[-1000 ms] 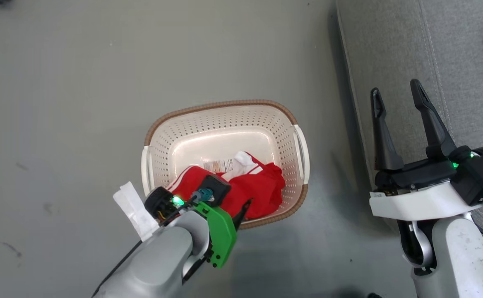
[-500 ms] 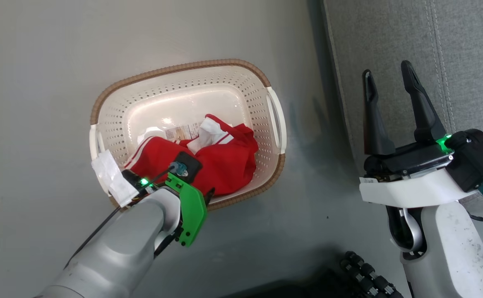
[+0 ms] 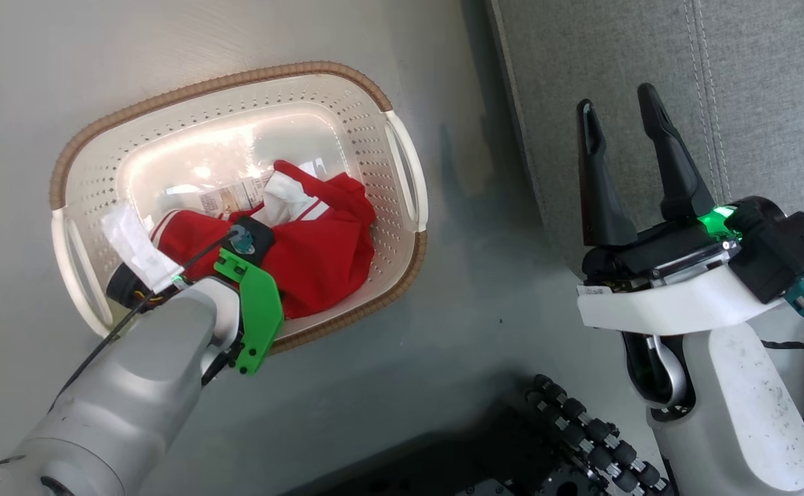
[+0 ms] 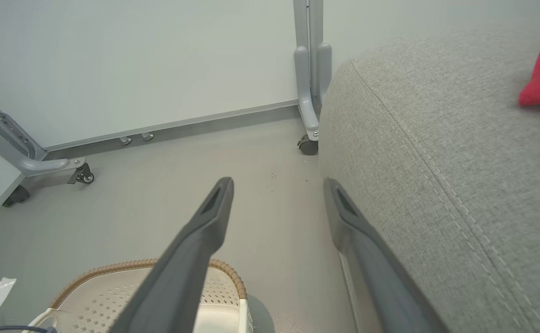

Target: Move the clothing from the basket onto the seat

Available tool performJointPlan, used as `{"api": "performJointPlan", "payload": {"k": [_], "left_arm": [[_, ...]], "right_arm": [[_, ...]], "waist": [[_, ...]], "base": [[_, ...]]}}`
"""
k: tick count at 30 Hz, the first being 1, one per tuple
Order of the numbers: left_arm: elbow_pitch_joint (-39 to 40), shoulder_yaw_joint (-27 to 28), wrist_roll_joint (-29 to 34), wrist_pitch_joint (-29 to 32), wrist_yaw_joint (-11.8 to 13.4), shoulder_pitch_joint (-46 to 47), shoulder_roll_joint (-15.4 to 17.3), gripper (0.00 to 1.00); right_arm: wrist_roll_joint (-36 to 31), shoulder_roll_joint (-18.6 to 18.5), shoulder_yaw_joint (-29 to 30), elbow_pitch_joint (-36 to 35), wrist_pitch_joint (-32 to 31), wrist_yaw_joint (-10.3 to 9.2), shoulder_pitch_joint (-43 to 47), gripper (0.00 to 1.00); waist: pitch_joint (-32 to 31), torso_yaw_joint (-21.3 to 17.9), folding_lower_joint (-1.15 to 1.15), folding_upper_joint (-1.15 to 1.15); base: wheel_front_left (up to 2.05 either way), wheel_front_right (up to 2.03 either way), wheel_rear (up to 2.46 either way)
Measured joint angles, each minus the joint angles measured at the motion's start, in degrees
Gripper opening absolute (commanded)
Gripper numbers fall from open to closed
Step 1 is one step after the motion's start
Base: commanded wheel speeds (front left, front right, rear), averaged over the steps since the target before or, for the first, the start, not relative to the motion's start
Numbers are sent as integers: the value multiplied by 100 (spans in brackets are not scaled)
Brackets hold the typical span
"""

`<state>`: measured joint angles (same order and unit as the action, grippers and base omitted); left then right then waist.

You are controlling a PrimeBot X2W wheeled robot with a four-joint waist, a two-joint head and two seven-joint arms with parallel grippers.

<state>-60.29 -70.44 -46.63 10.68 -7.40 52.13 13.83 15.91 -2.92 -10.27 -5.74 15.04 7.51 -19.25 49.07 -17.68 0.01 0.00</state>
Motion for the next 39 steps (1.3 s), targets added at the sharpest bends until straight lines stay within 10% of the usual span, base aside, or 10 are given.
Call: {"api": "performJointPlan", "payload": {"k": [31,32,34,39], "left_arm": [[-1233,-214,732,483,421,691,286,100],[-1237,-216,737,552,445,703,277,94],[-1246,-222,756,633,463,721,261,0],[-1260,-236,818,748,464,740,240,0]], "right_arm": [[608,1,-519,-192,1,0,-117,100],[608,1,-514,-196,1,0,-117,100],[608,1,-501,-204,1,0,-117,100],[606,1,-461,-211,1,0,-115,100]], "waist": [[912,-745,-1,0],[916,-744,-1,0],[922,-741,-1,0],[926,-729,-1,0]], "base": [[0,0,0],[0,0,0],[0,0,0],[0,0,0]]}}
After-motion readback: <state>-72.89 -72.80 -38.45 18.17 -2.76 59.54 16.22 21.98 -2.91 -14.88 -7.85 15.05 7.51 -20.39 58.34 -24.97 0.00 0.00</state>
